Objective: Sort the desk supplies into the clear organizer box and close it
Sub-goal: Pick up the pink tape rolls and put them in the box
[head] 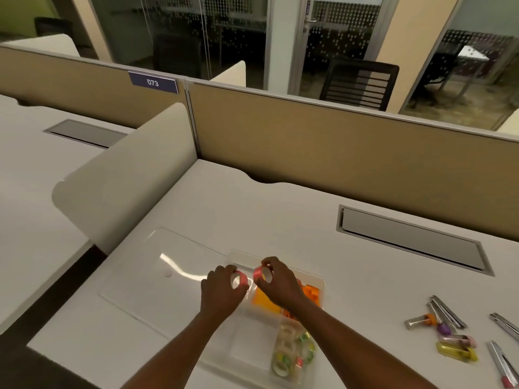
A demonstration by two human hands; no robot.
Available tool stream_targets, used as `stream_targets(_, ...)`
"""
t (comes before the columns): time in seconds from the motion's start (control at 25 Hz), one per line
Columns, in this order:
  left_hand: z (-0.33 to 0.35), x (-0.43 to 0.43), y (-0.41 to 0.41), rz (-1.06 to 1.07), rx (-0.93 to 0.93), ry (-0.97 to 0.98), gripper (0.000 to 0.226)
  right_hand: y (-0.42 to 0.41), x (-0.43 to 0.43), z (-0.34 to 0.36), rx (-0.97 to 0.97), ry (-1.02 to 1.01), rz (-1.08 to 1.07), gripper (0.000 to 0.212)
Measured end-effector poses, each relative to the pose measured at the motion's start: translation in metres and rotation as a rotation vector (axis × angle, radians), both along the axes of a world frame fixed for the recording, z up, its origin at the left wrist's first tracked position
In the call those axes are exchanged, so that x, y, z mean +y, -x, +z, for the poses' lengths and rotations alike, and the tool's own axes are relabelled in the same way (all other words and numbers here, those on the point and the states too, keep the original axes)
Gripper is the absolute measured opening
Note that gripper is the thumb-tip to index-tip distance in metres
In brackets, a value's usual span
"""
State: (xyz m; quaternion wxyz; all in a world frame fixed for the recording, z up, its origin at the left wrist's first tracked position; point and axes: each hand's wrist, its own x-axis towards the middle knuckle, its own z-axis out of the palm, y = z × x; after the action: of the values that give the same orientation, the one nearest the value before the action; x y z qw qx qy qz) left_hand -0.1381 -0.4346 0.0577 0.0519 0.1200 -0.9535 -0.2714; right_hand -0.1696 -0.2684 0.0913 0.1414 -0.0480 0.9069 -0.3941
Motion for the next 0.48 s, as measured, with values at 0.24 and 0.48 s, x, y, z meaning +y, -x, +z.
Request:
stream_targets(0.24, -0.02, -0.023, 0.004, -0.213, 0.056, 0.306, 0.045, 0.02, -0.033, -0.01, 0.222, -0.181, 0.273, 0.04)
stream_targets(0.48, -0.027, -0.028, 0.008, -0.234, 0.073, 0.319, 0.07, 0.032, -0.045, -0.031, 0.324, -0.487, 0.418, 0.049)
